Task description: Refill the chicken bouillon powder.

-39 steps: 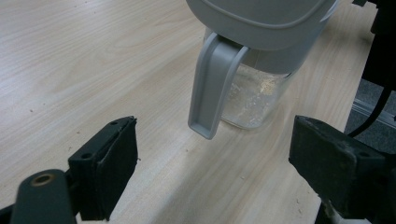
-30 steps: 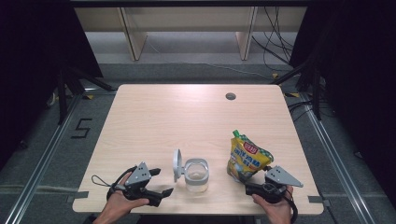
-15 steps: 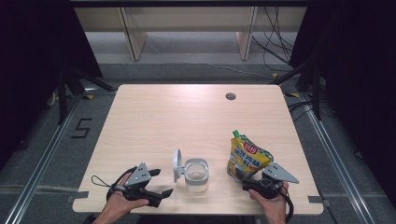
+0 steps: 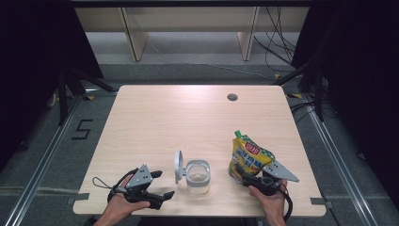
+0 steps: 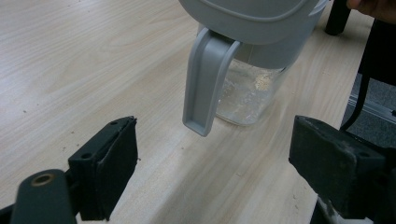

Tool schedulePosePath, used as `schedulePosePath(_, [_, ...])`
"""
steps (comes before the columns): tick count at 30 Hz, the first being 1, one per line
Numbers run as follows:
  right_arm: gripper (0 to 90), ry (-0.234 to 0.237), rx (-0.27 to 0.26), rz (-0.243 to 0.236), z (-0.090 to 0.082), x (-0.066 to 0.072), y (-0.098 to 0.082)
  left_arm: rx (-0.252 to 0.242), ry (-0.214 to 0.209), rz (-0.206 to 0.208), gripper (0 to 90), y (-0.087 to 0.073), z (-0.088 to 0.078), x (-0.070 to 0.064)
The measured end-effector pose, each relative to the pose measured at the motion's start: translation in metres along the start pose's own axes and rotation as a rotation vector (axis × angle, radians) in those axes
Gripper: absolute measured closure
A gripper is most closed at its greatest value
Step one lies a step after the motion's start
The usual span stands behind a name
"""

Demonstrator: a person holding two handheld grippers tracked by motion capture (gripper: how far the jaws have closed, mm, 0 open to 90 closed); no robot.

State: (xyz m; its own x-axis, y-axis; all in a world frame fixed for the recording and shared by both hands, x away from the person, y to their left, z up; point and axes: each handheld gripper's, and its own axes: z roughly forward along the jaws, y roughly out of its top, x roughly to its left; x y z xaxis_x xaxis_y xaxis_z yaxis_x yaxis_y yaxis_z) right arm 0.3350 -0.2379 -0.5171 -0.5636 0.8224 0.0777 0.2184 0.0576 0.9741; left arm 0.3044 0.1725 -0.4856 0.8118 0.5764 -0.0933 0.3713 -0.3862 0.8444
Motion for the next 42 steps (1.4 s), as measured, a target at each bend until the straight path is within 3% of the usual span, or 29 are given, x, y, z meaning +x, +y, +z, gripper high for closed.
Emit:
schedulePosePath(4, [25.6,-0.008,-0.003,0.023,0.001,0.001,0.000,-0.002,0.000,-0.001,15.0,0.000,0.000,-0.001])
schedulePosePath(5, [25.8,-0.011,-0.007,0.017,0.002,0.000,0.000,0.016,0.001,0.014,15.0,0.000,0.000,0.000])
schedulePosePath(7, [27.9,-0.009,-0.009,0.034,0.004,0.001,0.000,-0.006,-0.011,0.018,15.1,-0.001,0.003,-0.001])
schedulePosePath(9, [28.6,-0.021,-0.022,0.012,0.005,-0.001,0.000,0.009,-0.007,0.004,15.0,-0.001,0.003,-0.002])
schedulePosePath(13, [33.1,-0.003,-0.025,0.043,0.006,0.000,0.000,0.008,-0.014,0.011,15.0,-0.001,0.002,-0.001])
schedulePosePath(14, [33.3,-0.010,-0.058,0.005,0.008,-0.004,0.000,0.004,-0.010,0.030,15.0,0.000,0.001,0.001])
schedulePosePath(16, [33.4,-0.013,-0.041,0.016,0.008,-0.003,0.001,-0.003,0.005,0.010,15.0,-0.001,0.001,0.000])
schedulePosePath(17, [33.6,-0.001,-0.029,0.046,0.008,-0.002,0.001,-0.004,0.000,0.006,15.0,-0.001,0.001,0.000])
schedulePosePath(18, [34.1,0.000,-0.035,0.048,0.008,-0.001,0.001,-0.007,-0.002,0.026,15.0,-0.001,0.001,0.001])
schedulePosePath(24, [37.3,0.017,-0.059,0.032,0.011,-0.003,0.003,0.010,0.003,0.011,15.0,0.000,0.000,0.000])
schedulePosePath(25, [38.0,-0.024,-0.044,0.020,0.011,-0.003,0.004,0.012,0.006,0.011,15.0,0.000,0.000,0.000])
schedulePosePath(26, [38.7,-0.016,-0.019,0.066,0.010,0.001,0.005,0.008,0.002,0.006,15.0,0.000,0.000,0.000])
schedulePosePath(28, [40.6,-0.033,-0.022,0.041,0.010,0.002,0.007,0.002,0.004,-0.004,15.0,0.000,0.000,0.000])
schedulePosePath(32, [42.9,-0.045,0.001,0.059,0.006,0.007,0.011,-0.010,0.008,0.019,15.0,0.000,-0.002,0.002])
schedulePosePath(34, [43.4,-0.049,-0.002,0.033,0.005,0.007,0.013,-0.004,0.005,0.024,15.0,0.000,-0.003,0.003])
schedulePosePath(35, [43.8,-0.025,0.029,0.023,0.004,0.010,0.015,-0.001,0.019,-0.001,15.0,0.000,-0.003,0.002])
schedulePosePath(37, [43.9,-0.021,0.031,0.011,0.004,0.011,0.016,-0.001,0.007,-0.009,15.0,0.001,-0.003,0.002])
schedulePosePath(40, [44.4,-0.015,0.032,-0.022,0.002,0.014,0.018,-0.002,0.017,0.028,15.0,0.001,-0.003,0.004])
schedulePosePath(42, [44.5,-0.010,0.032,-0.029,-0.001,0.016,0.021,0.003,0.012,0.028,15.0,0.001,-0.003,0.004])
